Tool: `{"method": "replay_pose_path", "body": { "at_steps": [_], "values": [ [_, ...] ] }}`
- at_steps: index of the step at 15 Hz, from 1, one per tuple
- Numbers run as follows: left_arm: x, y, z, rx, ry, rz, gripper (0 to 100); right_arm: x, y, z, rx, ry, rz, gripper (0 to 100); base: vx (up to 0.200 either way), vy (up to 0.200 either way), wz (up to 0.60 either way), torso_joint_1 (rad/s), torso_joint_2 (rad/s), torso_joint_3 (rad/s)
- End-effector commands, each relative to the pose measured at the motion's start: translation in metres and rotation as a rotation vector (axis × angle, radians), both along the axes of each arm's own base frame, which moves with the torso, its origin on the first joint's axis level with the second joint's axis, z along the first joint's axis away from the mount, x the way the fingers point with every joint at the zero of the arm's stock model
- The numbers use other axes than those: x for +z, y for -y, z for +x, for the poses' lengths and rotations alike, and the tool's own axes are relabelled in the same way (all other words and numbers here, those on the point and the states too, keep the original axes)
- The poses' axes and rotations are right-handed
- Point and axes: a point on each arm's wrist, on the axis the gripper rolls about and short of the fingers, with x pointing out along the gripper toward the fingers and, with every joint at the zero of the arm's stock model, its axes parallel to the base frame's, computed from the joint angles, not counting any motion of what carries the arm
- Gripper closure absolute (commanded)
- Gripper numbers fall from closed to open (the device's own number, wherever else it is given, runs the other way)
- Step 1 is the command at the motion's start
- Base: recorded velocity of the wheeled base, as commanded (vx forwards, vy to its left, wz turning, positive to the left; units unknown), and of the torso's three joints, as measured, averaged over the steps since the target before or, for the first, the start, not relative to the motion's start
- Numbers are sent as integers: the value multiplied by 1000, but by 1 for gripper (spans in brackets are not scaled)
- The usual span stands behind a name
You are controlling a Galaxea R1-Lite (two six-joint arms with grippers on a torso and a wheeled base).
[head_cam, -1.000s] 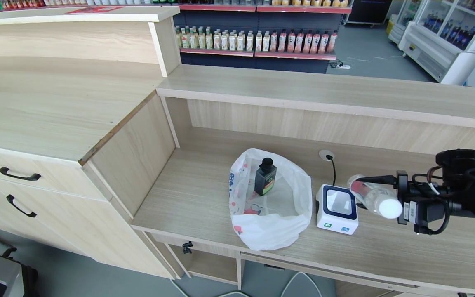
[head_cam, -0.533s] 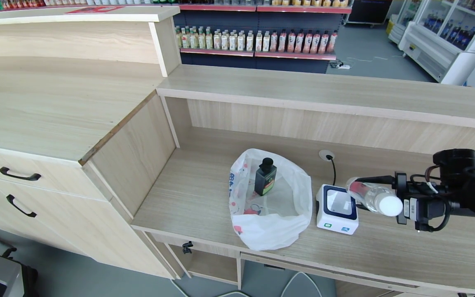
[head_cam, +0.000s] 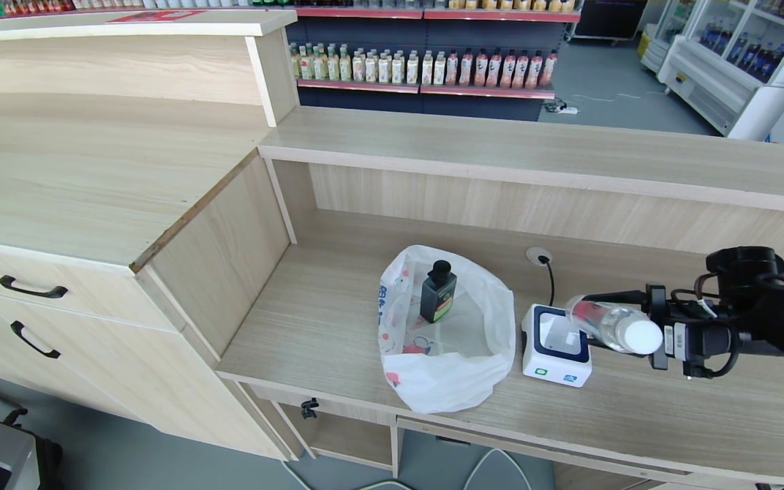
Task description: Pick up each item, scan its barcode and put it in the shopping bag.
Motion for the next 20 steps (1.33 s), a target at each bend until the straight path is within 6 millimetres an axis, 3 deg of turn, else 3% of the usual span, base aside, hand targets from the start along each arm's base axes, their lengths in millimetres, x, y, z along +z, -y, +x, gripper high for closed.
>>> {"method": "replay_pose_path", "body": {
  "at_steps": [1,7,13,18,20],
  "values": [
    [0,0,0,-1,0,0,0,-5,0,4,1,-21,7,100,0,0,0,0,0,0],
    [0,0,0,-1,0,-2,0,-12,-8,20,57,-35,50,100,0,0,0,0,0,0],
    [0,0,0,0,0,-2,0,-11,-9,25,60,-47,63,100,0,0,0,0,0,0],
    [0,0,0,0,0,0,0,16,-12,22,64,20,54,100,0,0,0,0,0,0],
    [0,0,0,0,0,0,0,41,-17,13,54,6,83,100,0,0,0,0,0,0]
  ]
}}
